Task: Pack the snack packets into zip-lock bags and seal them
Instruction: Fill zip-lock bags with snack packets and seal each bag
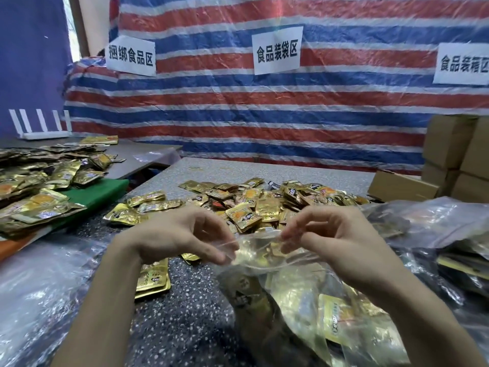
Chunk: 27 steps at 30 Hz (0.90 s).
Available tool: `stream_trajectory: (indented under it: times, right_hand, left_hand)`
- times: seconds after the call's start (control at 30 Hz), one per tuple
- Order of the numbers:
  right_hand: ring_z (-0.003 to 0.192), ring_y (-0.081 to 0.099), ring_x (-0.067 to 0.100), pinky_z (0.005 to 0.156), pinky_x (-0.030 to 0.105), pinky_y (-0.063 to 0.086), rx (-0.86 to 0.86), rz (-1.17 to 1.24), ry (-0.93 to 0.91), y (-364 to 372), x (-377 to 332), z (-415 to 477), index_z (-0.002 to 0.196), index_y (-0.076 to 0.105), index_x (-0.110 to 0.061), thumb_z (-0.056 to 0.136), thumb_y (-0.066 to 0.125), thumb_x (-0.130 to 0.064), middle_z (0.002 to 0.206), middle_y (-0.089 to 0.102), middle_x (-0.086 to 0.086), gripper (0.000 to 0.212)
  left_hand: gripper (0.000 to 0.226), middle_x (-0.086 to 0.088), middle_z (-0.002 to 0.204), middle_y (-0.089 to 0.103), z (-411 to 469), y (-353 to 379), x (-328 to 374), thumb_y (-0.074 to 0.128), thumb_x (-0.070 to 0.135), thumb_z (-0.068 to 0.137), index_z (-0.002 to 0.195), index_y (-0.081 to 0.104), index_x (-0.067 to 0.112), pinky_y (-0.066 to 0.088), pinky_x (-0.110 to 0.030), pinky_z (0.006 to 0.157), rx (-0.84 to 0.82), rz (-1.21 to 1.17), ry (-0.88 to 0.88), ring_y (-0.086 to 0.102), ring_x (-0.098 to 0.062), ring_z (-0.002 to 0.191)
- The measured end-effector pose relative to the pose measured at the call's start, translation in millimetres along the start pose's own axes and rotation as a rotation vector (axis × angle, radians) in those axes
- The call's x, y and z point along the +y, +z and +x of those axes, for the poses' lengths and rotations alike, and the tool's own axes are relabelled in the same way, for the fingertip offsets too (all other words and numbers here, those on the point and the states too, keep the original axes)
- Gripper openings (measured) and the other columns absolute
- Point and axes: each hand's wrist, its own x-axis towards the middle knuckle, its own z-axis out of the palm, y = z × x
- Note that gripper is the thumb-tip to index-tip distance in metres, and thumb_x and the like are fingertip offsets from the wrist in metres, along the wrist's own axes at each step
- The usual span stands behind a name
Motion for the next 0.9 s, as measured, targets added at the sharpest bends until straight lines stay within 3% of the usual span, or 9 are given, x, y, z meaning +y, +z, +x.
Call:
stream_trajectory:
  times: [0.1, 0.17, 0.23, 0.3, 0.4, 0.53, 0.67, 0.77, 0.9]
  right_hand:
    - [0.085, 0.073, 0.008, 0.079, 0.025, 0.058, -0.067, -0.153, -0.017, -5.0, -1.4, -1.7, 0.084, 0.079, -0.021, 0.092, 0.064, -0.001, 0.086, 0.078, -0.006, 0.027]
    - [0.089, 0.071, 0.007, 0.082, 0.029, 0.058, -0.167, -0.198, -0.023, -11.1, -4.9, -5.0, 0.093, 0.078, -0.031, 0.091, 0.071, -0.030, 0.092, 0.076, -0.010, 0.008]
    - [0.090, 0.070, 0.007, 0.084, 0.032, 0.058, -0.279, -0.280, 0.015, -19.5, -6.4, -9.8, 0.096, 0.076, -0.037, 0.081, 0.072, -0.055, 0.095, 0.075, -0.012, 0.023]
    - [0.085, 0.070, 0.009, 0.081, 0.032, 0.059, -0.293, -0.337, -0.006, -25.3, -7.7, -11.6, 0.093, 0.077, -0.035, 0.081, 0.076, -0.048, 0.091, 0.075, -0.010, 0.017]
    - [0.069, 0.072, 0.017, 0.069, 0.028, 0.060, -0.130, -0.236, -0.107, -31.9, -7.5, -11.4, 0.089, 0.080, -0.025, 0.081, 0.077, -0.022, 0.080, 0.077, -0.001, 0.009]
    - [0.066, 0.072, 0.026, 0.065, 0.030, 0.061, -0.039, -0.066, -0.112, -34.1, -10.1, -12.9, 0.089, 0.081, -0.014, 0.067, 0.080, -0.020, 0.076, 0.076, 0.010, 0.022]
    - [0.061, 0.069, 0.029, 0.060, 0.029, 0.060, 0.039, -0.013, -0.072, -30.8, -7.9, -8.6, 0.091, 0.078, -0.012, 0.060, 0.083, -0.016, 0.072, 0.074, 0.017, 0.031]
    - [0.066, 0.070, 0.034, 0.064, 0.034, 0.061, 0.039, -0.017, -0.064, -30.7, -8.0, -8.9, 0.087, 0.079, -0.012, 0.063, 0.082, -0.017, 0.077, 0.075, 0.015, 0.025]
    - [0.071, 0.073, 0.025, 0.066, 0.029, 0.061, 0.001, -0.023, -0.069, -37.4, -11.4, -12.7, 0.085, 0.081, -0.021, 0.062, 0.081, -0.021, 0.082, 0.077, 0.011, 0.023]
  left_hand:
    - [0.009, -0.018, 0.090, 0.075, 0.5, 1.8, 4.6, 0.076, 0.004, 0.077, 0.082, 0.079, 0.011, 0.059, -0.029, 0.072, 0.109, -0.035, 0.005, 0.072, -0.029, 0.083]
    - [0.008, -0.021, 0.085, 0.075, -0.2, 2.5, 9.5, 0.076, 0.004, 0.076, 0.084, 0.078, 0.005, 0.060, -0.032, 0.069, 0.177, -0.024, 0.051, 0.073, -0.030, 0.077]
    - [0.011, -0.020, 0.080, 0.075, -1.8, 4.0, 15.9, 0.077, 0.007, 0.075, 0.084, 0.077, 0.002, 0.060, -0.032, 0.066, 0.220, -0.005, 0.105, 0.072, -0.028, 0.071]
    - [0.010, -0.018, 0.076, 0.074, -4.3, 5.7, 22.3, 0.078, 0.004, 0.073, 0.082, 0.077, 0.001, 0.058, -0.026, 0.060, 0.261, -0.017, 0.154, 0.072, -0.024, 0.065]
    - [0.012, -0.018, 0.073, 0.074, -6.8, 5.7, 27.2, 0.081, 0.007, 0.068, 0.078, 0.077, 0.001, 0.056, -0.024, 0.057, 0.329, -0.040, 0.233, 0.071, -0.024, 0.061]
    - [0.019, -0.018, 0.069, 0.071, -9.2, 0.1, 24.1, 0.084, 0.019, 0.065, 0.075, 0.076, 0.004, 0.055, -0.027, 0.055, 0.359, -0.036, 0.245, 0.068, -0.025, 0.059]
    - [0.024, -0.012, 0.066, 0.070, -8.4, -0.6, 17.0, 0.083, 0.030, 0.067, 0.070, 0.075, 0.008, 0.050, -0.022, 0.053, 0.300, 0.075, 0.170, 0.062, -0.016, 0.056]
    - [0.015, -0.009, 0.065, 0.068, -7.2, 1.5, 17.4, 0.081, 0.021, 0.069, 0.067, 0.073, 0.009, 0.048, -0.019, 0.055, 0.309, 0.074, 0.246, 0.060, -0.013, 0.059]
    - [0.016, -0.008, 0.062, 0.060, -8.2, 3.8, 22.2, 0.084, 0.009, 0.072, 0.063, 0.071, 0.010, 0.043, -0.019, 0.053, 0.245, 0.019, 0.377, 0.054, -0.014, 0.058]
